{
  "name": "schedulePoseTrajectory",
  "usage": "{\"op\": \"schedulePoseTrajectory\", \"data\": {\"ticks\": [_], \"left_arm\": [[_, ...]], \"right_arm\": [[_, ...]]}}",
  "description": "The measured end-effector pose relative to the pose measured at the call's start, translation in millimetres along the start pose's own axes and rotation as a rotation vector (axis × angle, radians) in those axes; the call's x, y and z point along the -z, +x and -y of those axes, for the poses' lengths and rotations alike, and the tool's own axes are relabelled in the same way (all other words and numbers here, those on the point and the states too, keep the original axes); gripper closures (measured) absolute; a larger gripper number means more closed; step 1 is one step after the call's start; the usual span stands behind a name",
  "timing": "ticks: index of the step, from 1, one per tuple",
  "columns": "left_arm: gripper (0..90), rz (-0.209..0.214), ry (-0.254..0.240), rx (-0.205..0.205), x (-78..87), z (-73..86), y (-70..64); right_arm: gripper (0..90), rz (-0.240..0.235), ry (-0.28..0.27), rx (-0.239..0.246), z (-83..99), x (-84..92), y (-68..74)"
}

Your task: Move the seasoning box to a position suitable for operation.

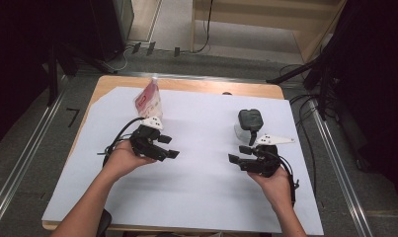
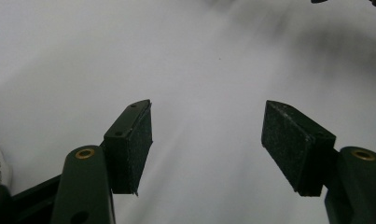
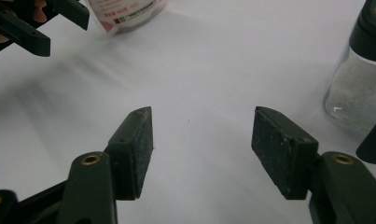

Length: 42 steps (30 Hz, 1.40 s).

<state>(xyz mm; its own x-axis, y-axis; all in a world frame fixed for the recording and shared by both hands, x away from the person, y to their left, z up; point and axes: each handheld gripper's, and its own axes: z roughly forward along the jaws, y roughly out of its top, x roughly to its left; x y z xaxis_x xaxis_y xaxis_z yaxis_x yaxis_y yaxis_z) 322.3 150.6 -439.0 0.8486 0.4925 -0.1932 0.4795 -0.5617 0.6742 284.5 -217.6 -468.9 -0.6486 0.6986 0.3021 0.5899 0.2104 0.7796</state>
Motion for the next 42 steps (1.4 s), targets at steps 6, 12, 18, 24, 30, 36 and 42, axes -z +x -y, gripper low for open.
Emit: {"op": "schedulePoseTrajectory", "data": {"ticks": [6,12,18,24,30,36,42], "left_arm": [[34.7,0.003,0.000,-0.003,-0.6,-0.2,0.2],[34.7,0.007,0.002,-0.001,-1.0,-0.6,-0.8],[34.5,0.003,0.000,0.000,-0.9,-0.6,-0.5],[34.1,0.004,-0.007,0.005,-0.4,-0.7,-0.1],[34.1,0.006,-0.002,0.000,-1.2,-0.9,-0.8],[34.1,0.007,-0.005,0.002,-1.4,-0.9,-0.8],[34.1,0.014,-0.008,0.004,-2.0,-0.8,-0.1]], "right_arm": [[36.2,-0.011,-0.005,0.016,-0.1,1.2,-0.7],[35.0,-0.020,-0.010,0.017,0.1,2.2,-2.1],[34.4,-0.014,-0.005,0.020,0.0,1.7,-1.3],[34.4,-0.010,0.000,0.021,-0.2,1.7,-0.2],[34.1,0.014,-0.007,0.020,-0.2,4.3,-3.8],[34.0,0.028,-0.019,0.005,-0.9,8.5,-6.7],[33.2,0.060,-0.030,-0.006,-1.1,11.3,-11.0]]}}
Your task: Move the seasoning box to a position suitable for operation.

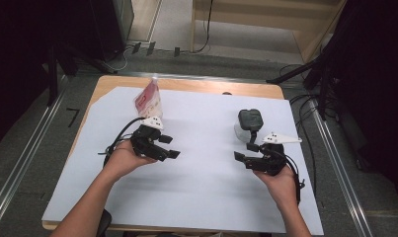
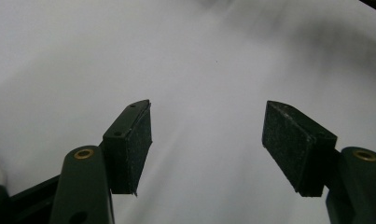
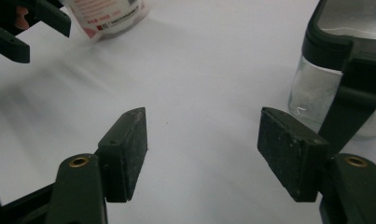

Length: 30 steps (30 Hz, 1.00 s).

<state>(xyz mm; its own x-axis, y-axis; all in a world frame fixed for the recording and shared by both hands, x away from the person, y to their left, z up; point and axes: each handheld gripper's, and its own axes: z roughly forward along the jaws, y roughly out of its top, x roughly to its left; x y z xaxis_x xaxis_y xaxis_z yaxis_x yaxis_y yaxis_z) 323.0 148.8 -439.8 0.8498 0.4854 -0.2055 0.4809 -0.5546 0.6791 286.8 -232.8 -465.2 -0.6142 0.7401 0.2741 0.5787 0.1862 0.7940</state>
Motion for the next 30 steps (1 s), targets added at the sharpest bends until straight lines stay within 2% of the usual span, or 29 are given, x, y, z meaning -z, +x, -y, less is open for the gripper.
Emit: {"op": "schedulePoseTrajectory", "data": {"ticks": [4,10,12,17,19,21,22,23,26,30], "left_arm": [[34.1,0.000,-0.003,0.000,0.4,0.0,-0.1],[34.1,0.014,-0.002,-0.006,-1.3,-0.5,0.2],[34.1,0.020,-0.002,-0.009,-3.1,-0.9,-0.4],[34.1,0.021,0.006,-0.003,-5.1,-1.4,0.2],[34.1,0.025,0.000,-0.002,-5.1,-1.0,0.1],[34.1,0.027,0.000,-0.007,-3.8,-0.9,0.2],[34.1,0.022,0.001,-0.008,-3.2,-1.0,0.3],[34.1,0.023,-0.004,-0.001,-3.1,-1.0,0.1],[34.1,0.026,-0.004,-0.003,-3.7,-1.1,-0.6],[34.1,0.031,-0.004,-0.010,-4.6,-1.2,-1.4]], "right_arm": [[32.6,0.007,-0.007,-0.007,-1.4,2.9,-2.3],[29.6,0.048,-0.029,-0.005,-4.6,8.9,-7.2],[24.5,0.068,-0.045,-0.029,-7.0,10.5,-12.9],[19.3,0.094,-0.057,-0.063,-10.7,10.2,-21.3],[18.8,0.114,-0.055,-0.077,-12.8,10.1,-25.2],[18.6,0.106,-0.037,-0.112,-15.4,9.9,-30.3],[18.6,0.124,-0.033,-0.122,-17.1,10.1,-31.8],[18.7,0.139,-0.037,-0.120,-18.7,10.3,-33.5],[18.0,0.142,-0.043,-0.121,-23.3,9.6,-37.0],[17.3,0.176,-0.024,-0.116,-29.5,2.5,-41.9]]}}
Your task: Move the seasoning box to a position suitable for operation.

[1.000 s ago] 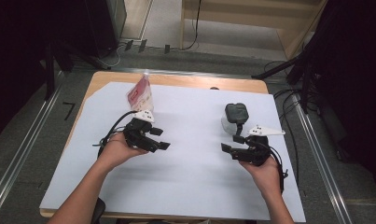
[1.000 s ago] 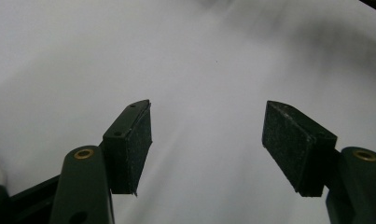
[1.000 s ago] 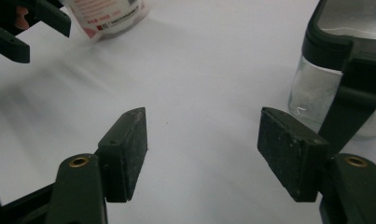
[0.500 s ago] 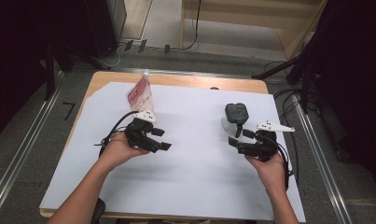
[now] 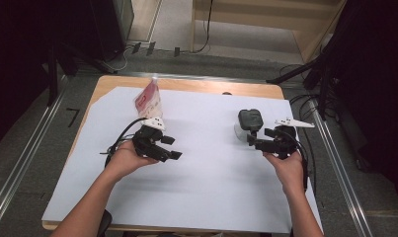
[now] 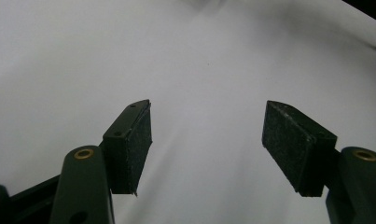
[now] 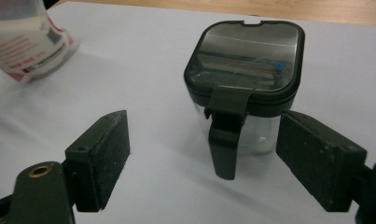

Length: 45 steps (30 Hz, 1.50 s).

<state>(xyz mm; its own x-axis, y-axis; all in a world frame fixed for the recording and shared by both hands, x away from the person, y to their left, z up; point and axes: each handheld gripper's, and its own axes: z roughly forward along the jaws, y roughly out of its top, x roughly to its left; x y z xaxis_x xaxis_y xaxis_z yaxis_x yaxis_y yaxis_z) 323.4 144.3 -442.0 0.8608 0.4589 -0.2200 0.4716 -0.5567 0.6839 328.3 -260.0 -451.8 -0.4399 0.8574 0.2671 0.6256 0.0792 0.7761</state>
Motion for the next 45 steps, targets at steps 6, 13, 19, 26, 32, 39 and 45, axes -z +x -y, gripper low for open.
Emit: {"op": "schedulePoseTrajectory", "data": {"ticks": [6,13,19,26,32,39,45], "left_arm": [[34.1,0.000,0.004,0.001,-0.5,0.2,-0.3],[34.1,0.003,0.005,0.006,-0.2,0.4,-0.4],[34.1,0.006,-0.001,0.004,-1.0,0.7,0.1],[34.1,0.003,-0.001,0.006,-0.8,1.0,0.6],[34.1,0.003,0.002,0.000,-1.4,1.1,0.7],[34.1,0.003,0.004,0.002,-1.7,0.9,0.4],[34.1,0.000,0.009,0.003,-2.1,0.8,0.4]], "right_arm": [[16.0,0.096,0.015,-0.040,-10.1,-14.8,-5.6],[13.7,0.134,0.041,-0.010,-19.9,-32.7,-2.2],[11.5,0.180,0.051,-0.028,-24.5,-49.4,-3.0],[10.4,0.191,0.053,-0.043,-18.5,-69.8,-6.3],[9.8,0.208,0.031,-0.041,-16.3,-77.0,-6.3],[9.8,0.252,0.030,-0.053,-12.7,-86.4,-3.8],[11.7,0.273,0.012,-0.035,-8.0,-89.6,-3.2]]}}
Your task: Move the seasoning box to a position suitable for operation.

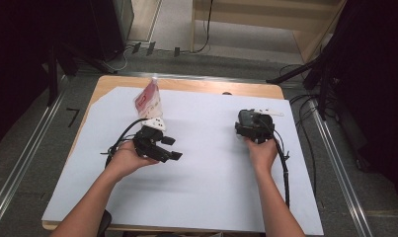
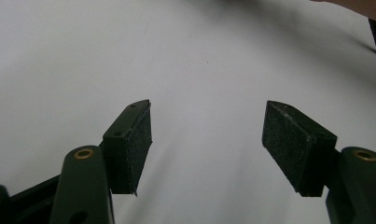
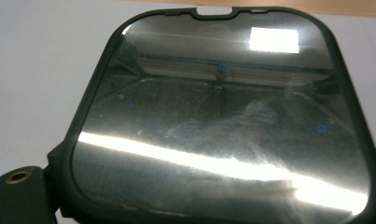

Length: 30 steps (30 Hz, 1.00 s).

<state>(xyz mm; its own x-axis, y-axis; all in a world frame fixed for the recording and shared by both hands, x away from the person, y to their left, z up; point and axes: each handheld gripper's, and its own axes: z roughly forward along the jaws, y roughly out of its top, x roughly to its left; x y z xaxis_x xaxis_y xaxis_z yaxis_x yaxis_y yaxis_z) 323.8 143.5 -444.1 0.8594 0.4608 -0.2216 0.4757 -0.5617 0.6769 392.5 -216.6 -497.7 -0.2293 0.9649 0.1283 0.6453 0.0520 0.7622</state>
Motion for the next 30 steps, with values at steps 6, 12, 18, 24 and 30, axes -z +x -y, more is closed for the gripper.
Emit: {"op": "schedulePoseTrajectory", "data": {"ticks": [6,12,18,24,30], "left_arm": [[34.1,0.006,0.001,-0.002,-0.5,0.0,0.0],[34.1,0.006,-0.004,-0.001,-1.0,0.1,0.7],[34.1,0.010,-0.006,0.002,-0.7,-0.1,1.2],[34.1,0.004,-0.006,0.002,-0.6,-0.6,-0.1],[34.1,0.008,-0.007,0.002,0.2,-0.6,0.5]], "right_arm": [[14.7,0.027,-0.018,0.034,0.5,3.3,2.4],[16.1,0.018,-0.023,0.010,-1.1,7.8,-4.0],[16.1,0.001,-0.020,0.039,-2.2,15.1,-3.2],[16.1,-0.065,-0.043,0.070,-5.3,32.8,1.5],[16.1,-0.116,-0.049,0.101,-0.3,49.1,8.6]]}}
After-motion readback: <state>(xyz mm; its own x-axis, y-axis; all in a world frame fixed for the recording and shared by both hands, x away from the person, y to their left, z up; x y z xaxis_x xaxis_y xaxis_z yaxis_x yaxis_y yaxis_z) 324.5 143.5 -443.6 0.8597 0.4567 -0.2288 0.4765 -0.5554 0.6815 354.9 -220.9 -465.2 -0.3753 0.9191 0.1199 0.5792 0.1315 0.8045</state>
